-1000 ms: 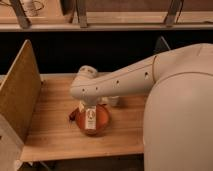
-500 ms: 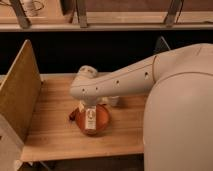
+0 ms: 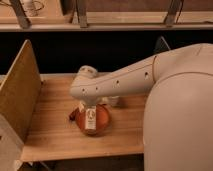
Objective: Stand the bottle upright
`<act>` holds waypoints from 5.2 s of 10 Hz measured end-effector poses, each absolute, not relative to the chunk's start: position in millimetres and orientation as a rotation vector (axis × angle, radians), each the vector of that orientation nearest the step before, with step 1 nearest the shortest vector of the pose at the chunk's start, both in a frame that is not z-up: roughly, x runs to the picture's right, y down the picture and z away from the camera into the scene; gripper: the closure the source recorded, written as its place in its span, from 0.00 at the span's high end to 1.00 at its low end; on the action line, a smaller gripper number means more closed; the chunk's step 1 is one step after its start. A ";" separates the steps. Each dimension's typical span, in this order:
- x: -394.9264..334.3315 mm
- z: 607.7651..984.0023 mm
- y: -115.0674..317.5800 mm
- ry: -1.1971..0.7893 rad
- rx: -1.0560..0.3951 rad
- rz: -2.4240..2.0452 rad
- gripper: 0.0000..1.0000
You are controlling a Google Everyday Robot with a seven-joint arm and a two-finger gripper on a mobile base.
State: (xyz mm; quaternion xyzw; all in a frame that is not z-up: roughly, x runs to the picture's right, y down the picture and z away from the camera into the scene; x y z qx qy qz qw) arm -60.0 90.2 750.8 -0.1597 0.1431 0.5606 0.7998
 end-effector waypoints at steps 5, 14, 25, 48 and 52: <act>-60.9 750.8 87.6 0.302 -0.336 1.198 0.80; -53.3 755.4 26.7 0.244 -0.129 1.516 0.80; -37.3 771.0 37.0 0.273 -0.125 1.522 0.80; -64.5 828.3 53.4 0.052 -0.500 1.725 0.80; -71.4 850.9 69.9 0.107 -0.556 1.742 0.80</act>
